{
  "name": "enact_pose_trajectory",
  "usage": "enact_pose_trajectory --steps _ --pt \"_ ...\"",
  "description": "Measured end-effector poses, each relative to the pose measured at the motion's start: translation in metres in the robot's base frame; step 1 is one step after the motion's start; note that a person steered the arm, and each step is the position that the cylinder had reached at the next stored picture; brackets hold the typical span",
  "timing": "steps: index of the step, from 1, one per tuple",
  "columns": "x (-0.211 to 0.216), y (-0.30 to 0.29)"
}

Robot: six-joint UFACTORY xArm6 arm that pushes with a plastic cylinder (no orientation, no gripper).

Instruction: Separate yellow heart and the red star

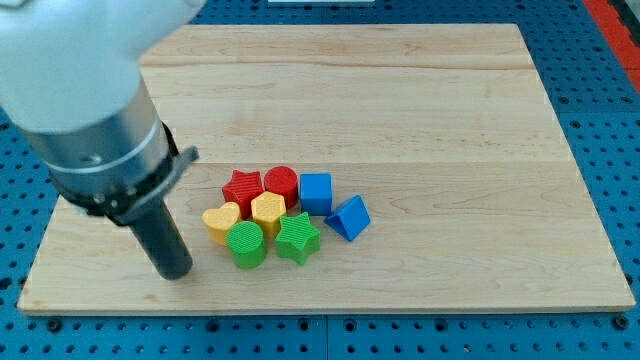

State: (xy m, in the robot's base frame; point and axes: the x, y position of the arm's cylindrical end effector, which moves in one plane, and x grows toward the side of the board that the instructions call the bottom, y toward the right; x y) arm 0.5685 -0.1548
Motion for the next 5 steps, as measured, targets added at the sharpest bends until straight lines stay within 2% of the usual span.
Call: enact_pose_trajectory --steps 1,3,4,5 --pt "-0.014 -0.031" --pt "-0.068 0.029" --pt "-0.062 0.051" --pt "-0.039 0.015"
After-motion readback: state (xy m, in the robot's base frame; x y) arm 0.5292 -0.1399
